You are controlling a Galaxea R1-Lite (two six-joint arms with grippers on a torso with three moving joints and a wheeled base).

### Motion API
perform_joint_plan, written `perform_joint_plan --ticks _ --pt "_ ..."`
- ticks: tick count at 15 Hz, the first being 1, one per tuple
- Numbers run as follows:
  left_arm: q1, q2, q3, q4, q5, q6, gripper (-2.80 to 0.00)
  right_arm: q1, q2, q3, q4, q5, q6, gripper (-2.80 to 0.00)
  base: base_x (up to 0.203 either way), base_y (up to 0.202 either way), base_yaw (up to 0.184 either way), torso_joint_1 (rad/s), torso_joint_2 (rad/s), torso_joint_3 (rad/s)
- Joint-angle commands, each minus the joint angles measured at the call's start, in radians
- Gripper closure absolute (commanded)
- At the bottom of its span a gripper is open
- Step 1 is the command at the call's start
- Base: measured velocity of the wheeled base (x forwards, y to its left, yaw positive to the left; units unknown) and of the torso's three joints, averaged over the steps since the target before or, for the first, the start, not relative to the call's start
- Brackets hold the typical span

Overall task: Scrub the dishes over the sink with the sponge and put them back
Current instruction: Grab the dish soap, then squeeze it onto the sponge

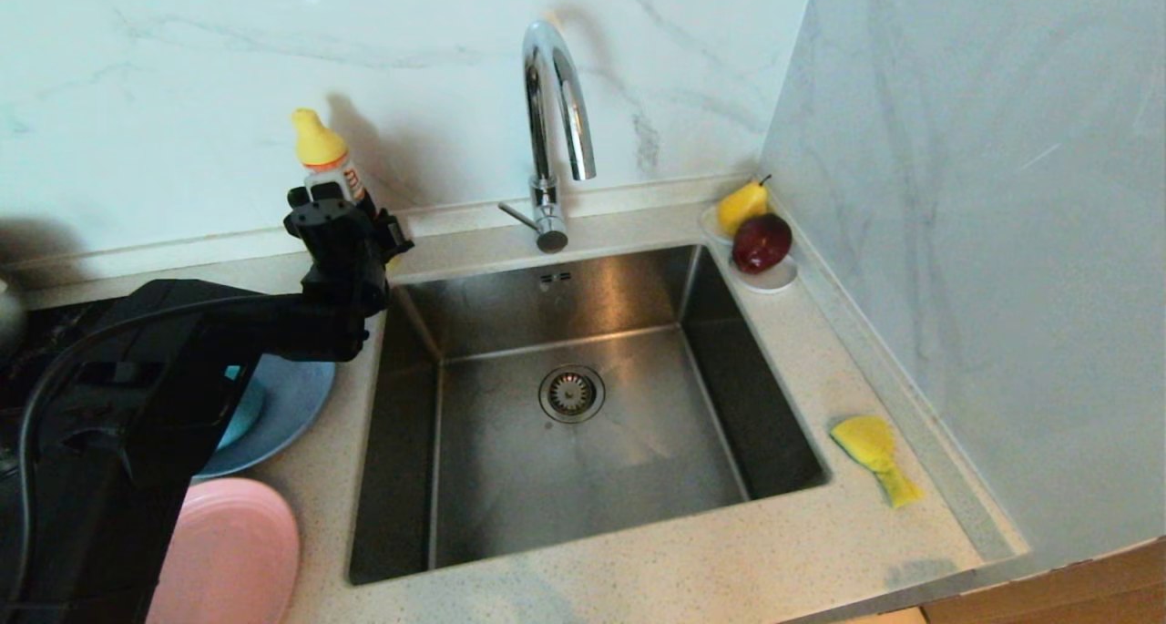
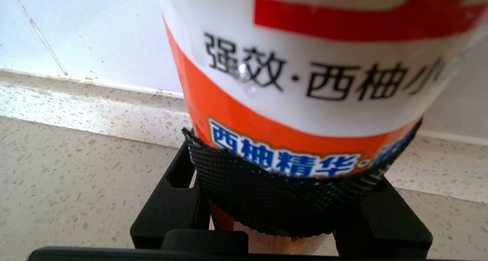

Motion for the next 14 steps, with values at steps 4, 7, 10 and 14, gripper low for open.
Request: perform_joint_plan --ticks 4,7,10,14 --pt "-0.001 -0.093 -0.007 0.006 0.033 -0.003 0.0 0.0 0.0 0.0 0.0 0.0 0.0 0.0 0.0 0.0 0.0 0.0 0.0 0.0" --pt "-0.001 -0.19 0.043 0.014 0.048 -0.007 0.0 0.0 0.0 0.0 0.0 0.0 0.0 0.0 0.0 0.0 0.0 0.0 0.0 0.0" --pt "-0.001 -0.308 0.13 0.02 0.054 -0.009 0.0 0.0 0.0 0.0 0.0 0.0 0.0 0.0 0.0 0.0 0.0 0.0 0.0 0.0" --pt "-0.007 -0.506 0.212 0.123 0.059 -0.012 0.0 0.0 0.0 0.0 0.0 0.0 0.0 0.0 0.0 0.0 0.0 0.0 0.0 0.0"
